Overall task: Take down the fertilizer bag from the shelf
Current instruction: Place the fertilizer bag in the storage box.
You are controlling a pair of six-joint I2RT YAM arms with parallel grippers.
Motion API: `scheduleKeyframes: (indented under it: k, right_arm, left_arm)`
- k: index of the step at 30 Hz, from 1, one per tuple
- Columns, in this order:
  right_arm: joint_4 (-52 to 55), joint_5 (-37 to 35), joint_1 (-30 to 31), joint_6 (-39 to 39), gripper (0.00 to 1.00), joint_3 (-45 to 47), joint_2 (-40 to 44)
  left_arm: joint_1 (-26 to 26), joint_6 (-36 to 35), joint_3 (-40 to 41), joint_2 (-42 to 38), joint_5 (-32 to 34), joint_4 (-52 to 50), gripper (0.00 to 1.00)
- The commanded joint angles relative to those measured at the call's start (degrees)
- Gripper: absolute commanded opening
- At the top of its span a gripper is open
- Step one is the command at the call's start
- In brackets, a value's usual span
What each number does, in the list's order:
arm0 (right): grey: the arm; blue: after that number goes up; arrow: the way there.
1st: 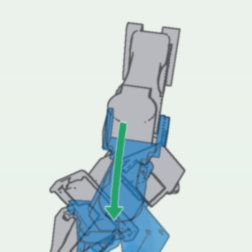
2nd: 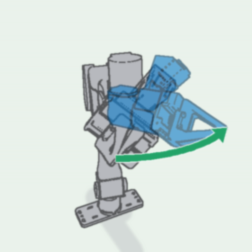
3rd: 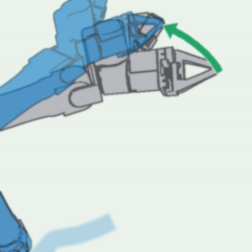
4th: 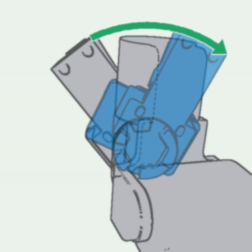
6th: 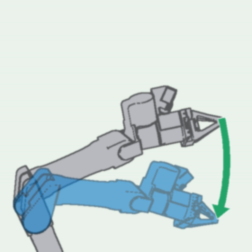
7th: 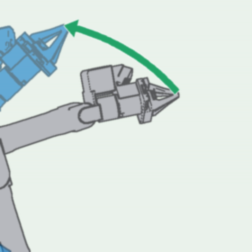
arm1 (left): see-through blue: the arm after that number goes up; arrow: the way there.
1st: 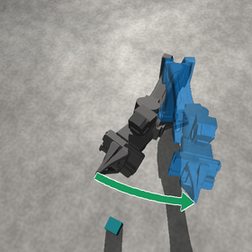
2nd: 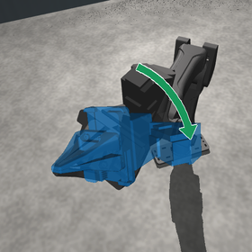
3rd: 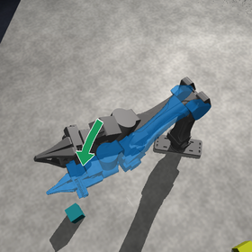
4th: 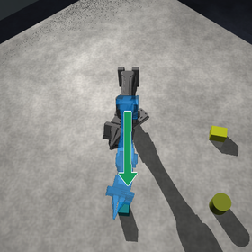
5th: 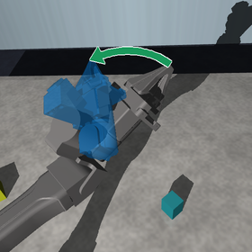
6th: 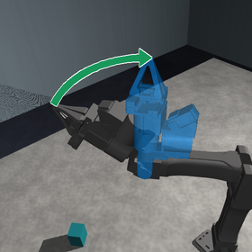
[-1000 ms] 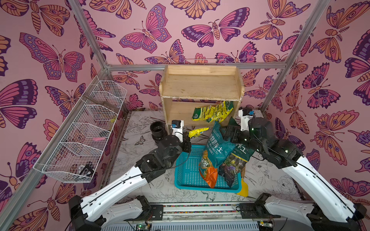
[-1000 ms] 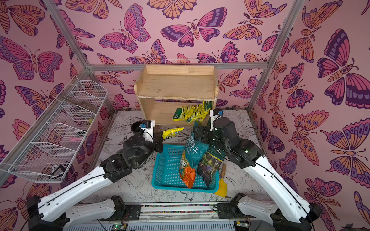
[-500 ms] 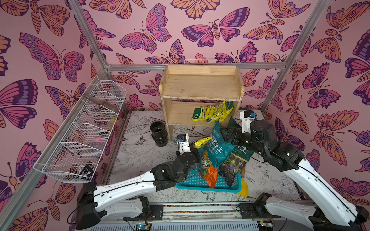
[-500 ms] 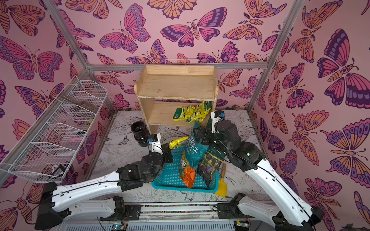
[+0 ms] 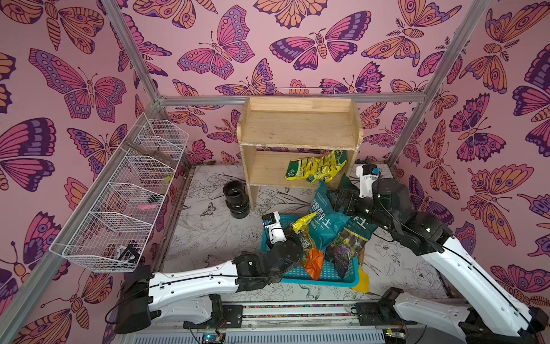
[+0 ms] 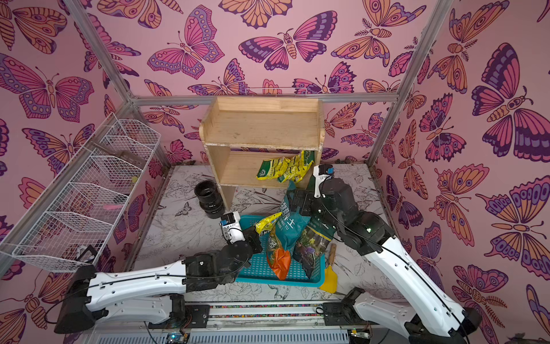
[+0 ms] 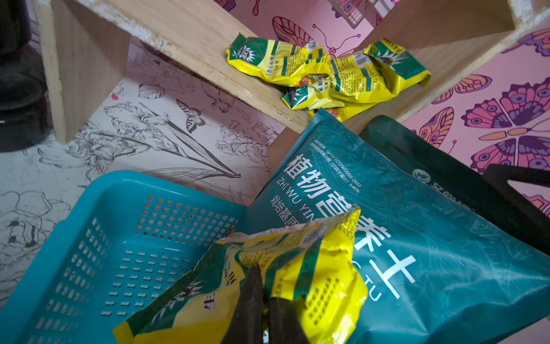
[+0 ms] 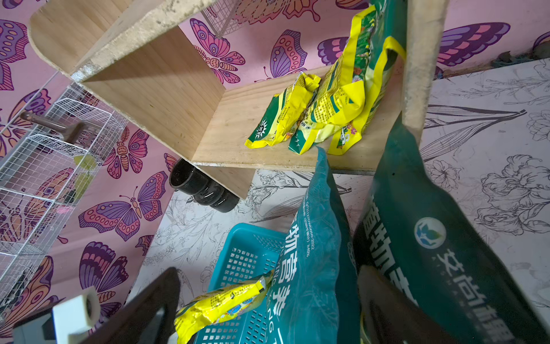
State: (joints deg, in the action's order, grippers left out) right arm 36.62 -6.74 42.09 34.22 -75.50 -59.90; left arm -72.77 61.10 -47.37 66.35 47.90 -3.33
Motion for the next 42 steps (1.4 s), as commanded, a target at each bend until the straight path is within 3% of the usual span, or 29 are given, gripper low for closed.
scheduleKeyframes:
  k: [1, 7, 8, 9, 11, 12, 19, 25, 28, 33, 37, 42]
  right_arm:
    - [-1.0, 0.1, -0.2, -0.6, 0.96, 0.3, 1.3]
    - [-0.8, -0.7, -0.2, -0.8, 0.96, 0.3, 2.0]
    - [-0.9, -0.9, -0.2, -0.8, 0.96, 0.2, 2.0]
    - [-0.8, -1.1, -0.2, -0.8, 0.96, 0.2, 1.9]
    - [-0.8, -1.1, -0.2, -0.9, 0.96, 0.1, 1.8]
    - [-0.9, -1.2, -0.2, -0.9, 0.96, 0.1, 1.7]
    - [-1.0, -1.2, -0.2, -0.9, 0.96, -0.4, 0.5]
    - [-0.5, -0.9, -0.2, -1.4, 0.97, -1.2, -0.7]
    - [-0.6, -0.9, -0.2, -1.5, 0.96, -1.3, -0.8]
    - [0.1, -1.9, -0.2, -1.9, 0.96, -1.8, -0.9]
    - [0.9, -3.4, -0.2, -2.0, 0.97, -1.5, -0.6]
    - [1.3, -3.2, -0.4, -2.0, 0.97, -1.3, -1.2]
  left_arm:
    - [-0.1, 9.3, 1.4, 0.5, 0.8, -1.4, 0.0]
    - [0.7, 11.8, 1.3, 1.4, -3.2, -1.3, 0.0]
    - [0.9, 11.8, 0.9, 1.7, -4.2, -1.2, 0.14]
    - [1.0, 11.7, 0.8, 1.8, -5.0, -1.0, 0.43]
    - [1.1, 11.0, -0.1, 1.8, -6.3, -1.1, 0.88]
    - [1.3, 10.6, -0.5, 1.8, -7.3, -1.0, 1.0]
    - [2.3, 7.0, -2.6, 1.2, -11.2, -0.9, 1.0]
    - [3.7, -11.0, -5.3, -1.9, -10.3, -0.7, 1.0]
    - [8.7, -22.0, -6.3, -3.6, -15.5, -0.9, 1.0]
    - [23.8, -33.8, -8.3, -4.7, -32.9, -4.2, 0.97]
    - [32.5, -44.1, -11.8, -1.8, -44.5, -7.0, 0.77]
    - [34.0, -57.1, -20.1, 6.0, -51.0, -13.6, 0.58]
